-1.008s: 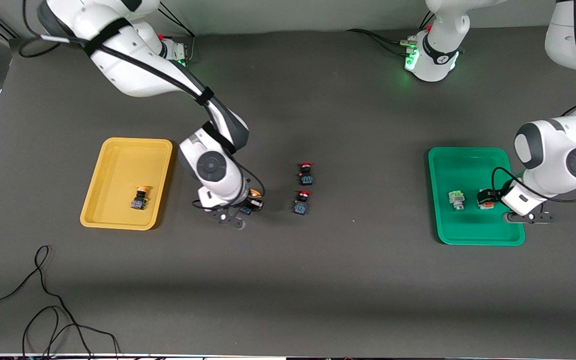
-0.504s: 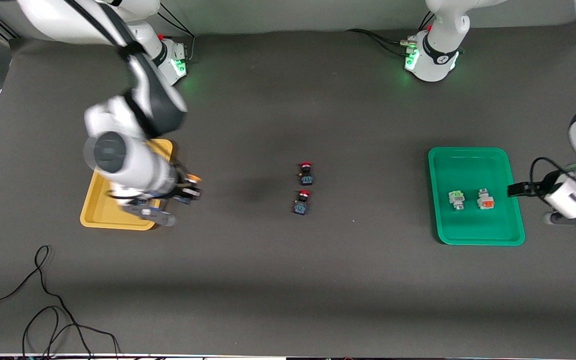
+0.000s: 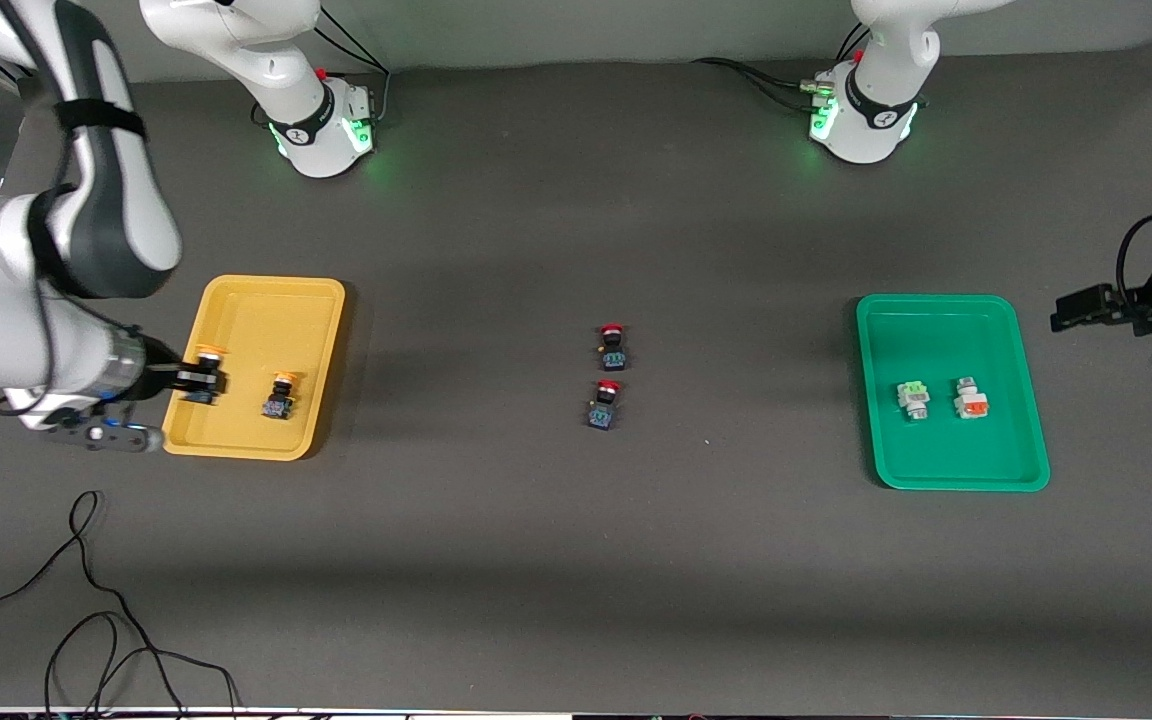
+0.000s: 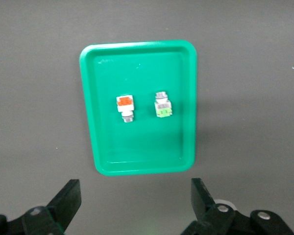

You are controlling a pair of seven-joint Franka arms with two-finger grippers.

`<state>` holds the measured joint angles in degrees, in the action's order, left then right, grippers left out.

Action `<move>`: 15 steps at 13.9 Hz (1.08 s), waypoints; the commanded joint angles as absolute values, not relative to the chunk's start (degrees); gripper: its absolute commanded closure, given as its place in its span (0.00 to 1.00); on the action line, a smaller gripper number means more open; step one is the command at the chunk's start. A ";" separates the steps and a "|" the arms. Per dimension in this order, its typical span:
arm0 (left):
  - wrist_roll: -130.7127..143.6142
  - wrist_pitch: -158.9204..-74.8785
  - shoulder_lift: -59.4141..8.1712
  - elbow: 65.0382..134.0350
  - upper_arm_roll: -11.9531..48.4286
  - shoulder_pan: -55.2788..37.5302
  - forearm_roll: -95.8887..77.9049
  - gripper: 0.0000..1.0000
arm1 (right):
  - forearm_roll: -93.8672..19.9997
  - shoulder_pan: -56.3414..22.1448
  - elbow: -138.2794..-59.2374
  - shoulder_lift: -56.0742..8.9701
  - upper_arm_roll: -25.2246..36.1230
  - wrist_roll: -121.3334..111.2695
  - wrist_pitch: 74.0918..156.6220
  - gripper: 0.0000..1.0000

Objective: Place green and yellow buttons in trays
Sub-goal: 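Place the blue button in the yellow tray while the left gripper withdraws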

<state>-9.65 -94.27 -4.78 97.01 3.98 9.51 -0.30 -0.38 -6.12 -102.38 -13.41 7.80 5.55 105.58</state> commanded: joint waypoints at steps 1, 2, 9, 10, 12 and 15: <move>-4.59 -90.97 -5.01 94.22 6.32 8.45 -0.79 0.00 | -1.67 -6.33 -109.30 -12.13 12.37 -3.48 112.02 1.00; -3.18 -89.92 -4.92 93.17 6.07 6.09 -0.79 0.00 | -2.45 -6.33 -112.90 -12.04 14.13 -6.82 116.76 1.00; 1.23 -85.43 -4.66 89.65 5.54 0.88 -0.79 0.00 | -4.48 -6.59 -129.54 -14.67 15.56 -10.28 140.96 1.00; 1.23 -85.52 -3.61 90.17 5.54 0.53 -0.79 0.00 | -4.48 -6.68 -129.90 -15.37 15.56 -10.28 142.11 1.00; 1.14 -85.52 -2.73 91.23 5.54 0.61 -0.70 0.00 | -4.48 -6.68 -130.43 -17.04 15.56 -10.28 144.22 1.00; 1.05 -86.04 -2.20 91.93 5.54 0.79 -0.70 0.00 | -4.40 -6.59 -130.60 -19.59 15.56 -10.28 147.65 1.00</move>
<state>0.28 -86.36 -3.73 90.91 6.25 1.54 -0.63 -3.20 -6.26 -130.43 -18.28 15.33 -8.77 145.23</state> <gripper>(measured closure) 0.000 0.590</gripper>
